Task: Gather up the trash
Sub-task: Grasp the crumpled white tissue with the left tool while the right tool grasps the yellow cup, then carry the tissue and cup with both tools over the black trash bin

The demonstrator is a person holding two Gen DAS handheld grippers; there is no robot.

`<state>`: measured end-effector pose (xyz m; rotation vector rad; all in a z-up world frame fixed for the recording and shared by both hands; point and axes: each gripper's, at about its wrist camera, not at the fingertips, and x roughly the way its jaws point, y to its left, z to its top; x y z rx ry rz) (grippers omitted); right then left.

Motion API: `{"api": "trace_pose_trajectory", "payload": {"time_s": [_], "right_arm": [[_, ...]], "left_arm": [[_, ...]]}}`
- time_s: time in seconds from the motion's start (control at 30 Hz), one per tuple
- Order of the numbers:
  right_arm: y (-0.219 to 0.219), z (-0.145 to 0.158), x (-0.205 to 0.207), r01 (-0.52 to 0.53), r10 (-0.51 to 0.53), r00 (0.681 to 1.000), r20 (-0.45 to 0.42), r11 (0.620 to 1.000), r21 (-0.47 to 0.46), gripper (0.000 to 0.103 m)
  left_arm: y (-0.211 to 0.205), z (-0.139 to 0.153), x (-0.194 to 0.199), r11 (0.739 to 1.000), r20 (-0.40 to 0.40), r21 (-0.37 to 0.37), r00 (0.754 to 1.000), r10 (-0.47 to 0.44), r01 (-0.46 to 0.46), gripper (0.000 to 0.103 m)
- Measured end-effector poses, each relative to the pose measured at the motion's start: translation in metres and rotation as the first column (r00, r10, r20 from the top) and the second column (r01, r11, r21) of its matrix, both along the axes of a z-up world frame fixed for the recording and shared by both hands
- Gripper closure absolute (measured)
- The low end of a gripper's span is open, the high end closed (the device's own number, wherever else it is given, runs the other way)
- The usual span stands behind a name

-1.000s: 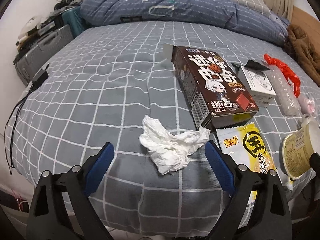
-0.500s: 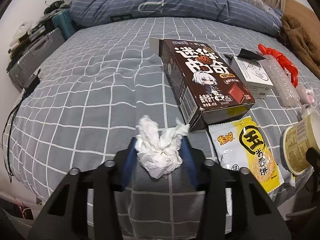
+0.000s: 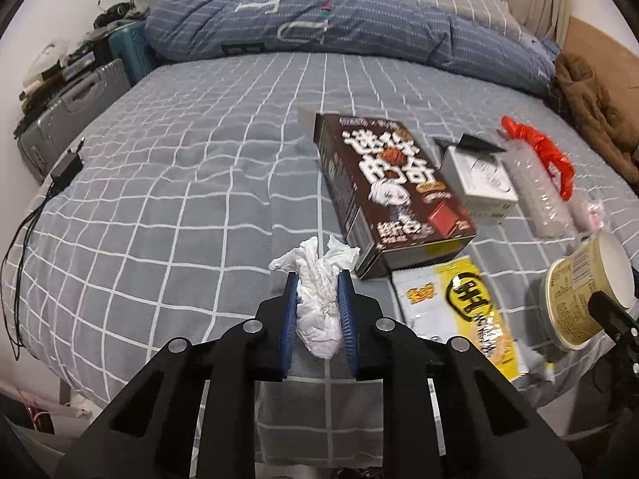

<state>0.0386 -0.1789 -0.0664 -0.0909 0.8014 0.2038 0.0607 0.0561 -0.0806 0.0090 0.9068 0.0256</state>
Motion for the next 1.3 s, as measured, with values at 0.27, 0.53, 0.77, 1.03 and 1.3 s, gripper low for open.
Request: {"api": "trace_pose_trajectory", "payload": {"time_s": [0.27,0.53,0.77,1.03,1.3], "right_arm": [[-0.004,0.022,-0.016,-0.013,0.011,0.998,0.054,1.000,0.022,0.036],[-0.006,0.037,-0.039,-0.026,0.023,0.996,0.090,0.999,0.030,0.036],[-0.011,0.033,-0.054,-0.004,0.001,0.997,0.080,0.999,0.043,0.036],[-0.008,0.027,-0.082,0.004,-0.007,0.998,0.063,0.999,0.052,0.036],[-0.002,0.019,-0.105,0.001,-0.003,0.999,0.038,0.999,0.053,0.036]], "left_arm": [[-0.006,0.026,-0.027,0.998,0.038,-0.067,0.999,0.004,-0.002,0.084],[-0.020,0.038,-0.064,0.996,0.061,-0.077,0.998,-0.034,0.039,0.084],[-0.024,0.038,-0.092,0.995,0.073,-0.099,0.997,-0.016,0.024,0.084],[-0.034,0.029,-0.125,0.992,0.063,-0.122,0.998,-0.024,0.031,0.084],[-0.037,0.019,-0.147,0.991,0.043,-0.128,0.999,-0.023,0.028,0.083]]}}
